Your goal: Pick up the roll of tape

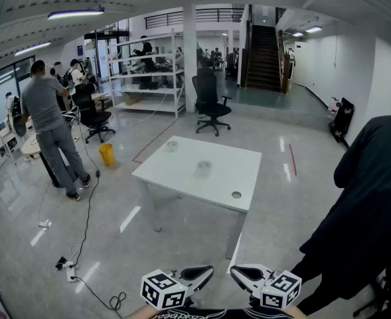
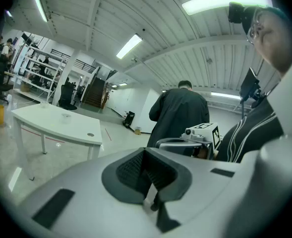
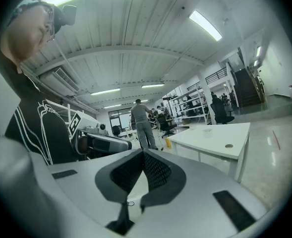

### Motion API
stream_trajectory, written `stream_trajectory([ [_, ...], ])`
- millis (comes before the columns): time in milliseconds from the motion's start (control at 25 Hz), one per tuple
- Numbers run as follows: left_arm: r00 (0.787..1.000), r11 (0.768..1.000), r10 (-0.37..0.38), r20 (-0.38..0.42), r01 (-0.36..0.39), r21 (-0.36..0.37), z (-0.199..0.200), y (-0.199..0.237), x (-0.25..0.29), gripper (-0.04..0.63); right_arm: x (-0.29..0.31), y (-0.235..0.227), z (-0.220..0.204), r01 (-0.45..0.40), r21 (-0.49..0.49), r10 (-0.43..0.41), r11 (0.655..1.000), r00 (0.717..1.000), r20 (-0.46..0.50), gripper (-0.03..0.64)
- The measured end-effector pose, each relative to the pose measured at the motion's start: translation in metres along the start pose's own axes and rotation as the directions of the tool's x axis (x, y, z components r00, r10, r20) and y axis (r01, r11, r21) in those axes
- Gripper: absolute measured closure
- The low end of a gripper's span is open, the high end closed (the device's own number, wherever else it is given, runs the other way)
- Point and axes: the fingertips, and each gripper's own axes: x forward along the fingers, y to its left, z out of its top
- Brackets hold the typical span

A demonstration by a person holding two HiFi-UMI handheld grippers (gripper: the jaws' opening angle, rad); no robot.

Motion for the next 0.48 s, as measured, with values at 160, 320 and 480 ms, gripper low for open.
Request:
stream_trajectory([
  [160,1.0,1.0,-0.003,0.005,0.003,-0.001,-0.0027,-0.0026,-0.003,0.592,0.0001,0.0051,-0.0007,-0.007,-0.003,0.007,1.0,1.0,0.0,0.604],
  [320,1.0,1.0,-0.006,0.009,0.006,0.0,-0.0044,-0.0023,-0.0023,0.592,0.0005,0.0069,-0.0041,-0.01,-0.016,0.01,1.0,1.0,-0.008,0.604],
  [480,1.0,1.0,-0.015,0.011,0.015,-0.003,-0.0059,-0.0067,0.0001,0.592,-0.0056,0.0044,-0.0034,0.011,-0.014,-0.011,1.0,1.0,0.0,0.604],
])
